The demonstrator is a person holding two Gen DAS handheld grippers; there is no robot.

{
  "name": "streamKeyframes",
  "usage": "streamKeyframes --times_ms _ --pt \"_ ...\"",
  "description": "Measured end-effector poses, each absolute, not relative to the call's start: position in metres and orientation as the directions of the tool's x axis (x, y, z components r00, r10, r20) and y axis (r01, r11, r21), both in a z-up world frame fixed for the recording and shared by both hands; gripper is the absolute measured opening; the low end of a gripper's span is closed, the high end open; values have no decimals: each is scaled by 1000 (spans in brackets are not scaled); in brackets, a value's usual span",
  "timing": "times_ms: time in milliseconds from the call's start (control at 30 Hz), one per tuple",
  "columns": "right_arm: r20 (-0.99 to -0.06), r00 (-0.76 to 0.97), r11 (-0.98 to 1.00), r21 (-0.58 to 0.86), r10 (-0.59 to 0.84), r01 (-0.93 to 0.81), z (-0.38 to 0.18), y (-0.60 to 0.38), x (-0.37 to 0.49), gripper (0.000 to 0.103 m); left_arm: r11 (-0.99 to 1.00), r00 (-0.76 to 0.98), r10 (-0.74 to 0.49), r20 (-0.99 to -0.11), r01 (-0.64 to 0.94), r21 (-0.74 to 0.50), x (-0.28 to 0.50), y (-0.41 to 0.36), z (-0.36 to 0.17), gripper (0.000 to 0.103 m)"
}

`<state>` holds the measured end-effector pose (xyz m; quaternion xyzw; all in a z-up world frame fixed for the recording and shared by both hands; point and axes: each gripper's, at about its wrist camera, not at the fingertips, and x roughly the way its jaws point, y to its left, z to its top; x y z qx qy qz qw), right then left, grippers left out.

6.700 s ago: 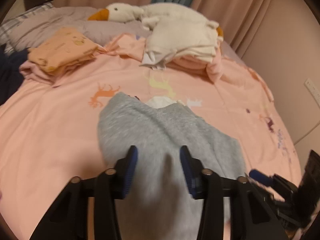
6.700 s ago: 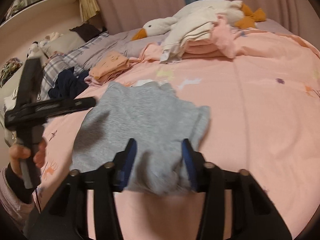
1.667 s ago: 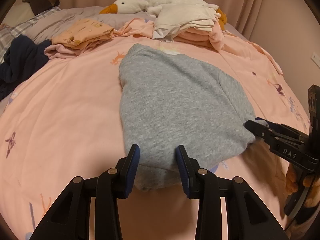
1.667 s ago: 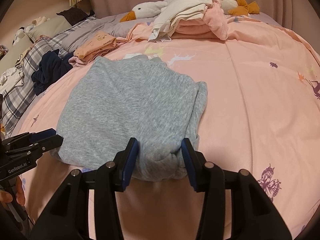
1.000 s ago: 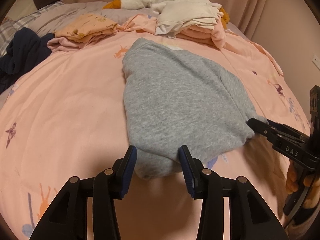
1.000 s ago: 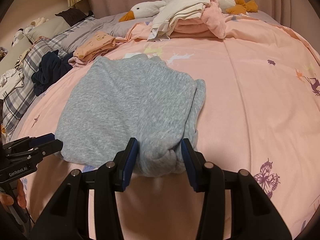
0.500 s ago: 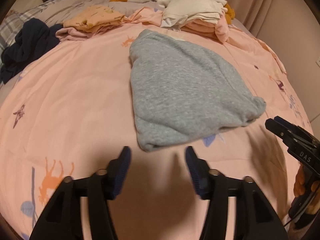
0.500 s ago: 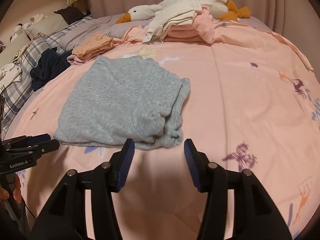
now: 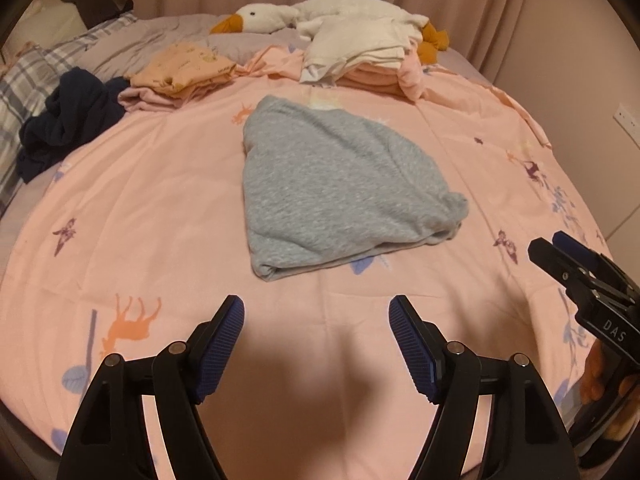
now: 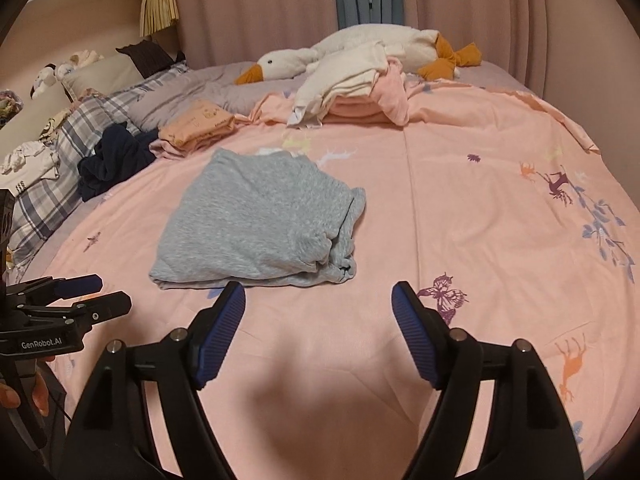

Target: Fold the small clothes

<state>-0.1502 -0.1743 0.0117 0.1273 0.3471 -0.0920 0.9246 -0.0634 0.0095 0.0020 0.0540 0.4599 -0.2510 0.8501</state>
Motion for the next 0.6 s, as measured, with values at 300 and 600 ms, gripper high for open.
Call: streamKeyframes --times_ms 300,600 --pt "-639 762 948 169 -103 270 27 -170 -167 87 890 499 -357 -790 439 -125 -75 12 18 90" --pt "-619 774 946 158 -129 284 38 -168 -174 95 906 516 -303 -801 416 -75 -84 10 24 97"
